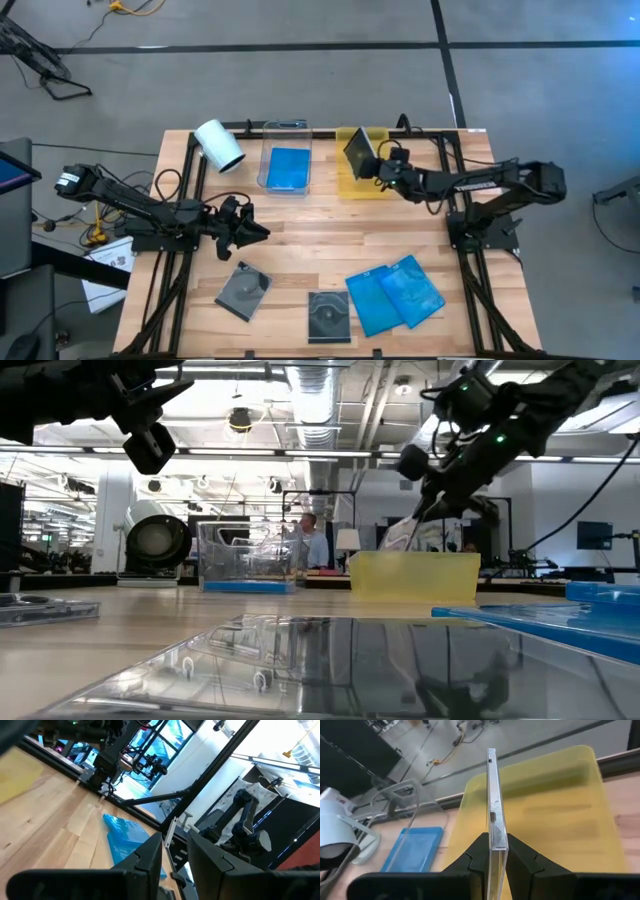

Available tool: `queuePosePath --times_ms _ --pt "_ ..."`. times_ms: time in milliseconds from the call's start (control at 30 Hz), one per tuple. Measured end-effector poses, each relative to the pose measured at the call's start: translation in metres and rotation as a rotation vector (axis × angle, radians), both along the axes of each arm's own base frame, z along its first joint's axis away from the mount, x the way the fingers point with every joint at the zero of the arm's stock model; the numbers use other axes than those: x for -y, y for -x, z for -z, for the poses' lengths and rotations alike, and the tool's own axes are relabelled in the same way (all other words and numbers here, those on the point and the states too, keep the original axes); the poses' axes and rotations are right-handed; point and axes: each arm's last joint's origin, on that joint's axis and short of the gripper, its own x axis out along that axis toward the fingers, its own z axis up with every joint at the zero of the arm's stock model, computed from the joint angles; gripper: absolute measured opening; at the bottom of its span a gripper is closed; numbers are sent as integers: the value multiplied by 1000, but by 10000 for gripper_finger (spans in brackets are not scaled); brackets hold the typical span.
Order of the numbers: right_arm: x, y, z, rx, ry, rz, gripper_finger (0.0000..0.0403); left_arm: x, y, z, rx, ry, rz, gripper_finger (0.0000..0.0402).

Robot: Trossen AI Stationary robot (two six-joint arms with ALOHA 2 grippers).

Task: Pick & place jewel cases by type
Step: Put the top right black CD case into the yellow bin

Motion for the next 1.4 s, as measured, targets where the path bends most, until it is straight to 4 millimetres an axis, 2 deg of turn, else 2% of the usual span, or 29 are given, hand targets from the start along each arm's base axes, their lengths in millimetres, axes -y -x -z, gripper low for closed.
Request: queuePosePath --times_ms 367,567,1067,1400 --pt "5 -18 8 -26 -36 31 40 0 0 0 3 1 -9 85" --pt "1 -27 12 -10 -57 41 40 0 0 0 5 -9 -11 85" --pt "-10 -31 12 -5 -94 -16 49 0 0 0 9 -24 -20 85" --pt "-15 -31 13 13 -116 -21 84 0 0 -1 10 -24 -20 85"
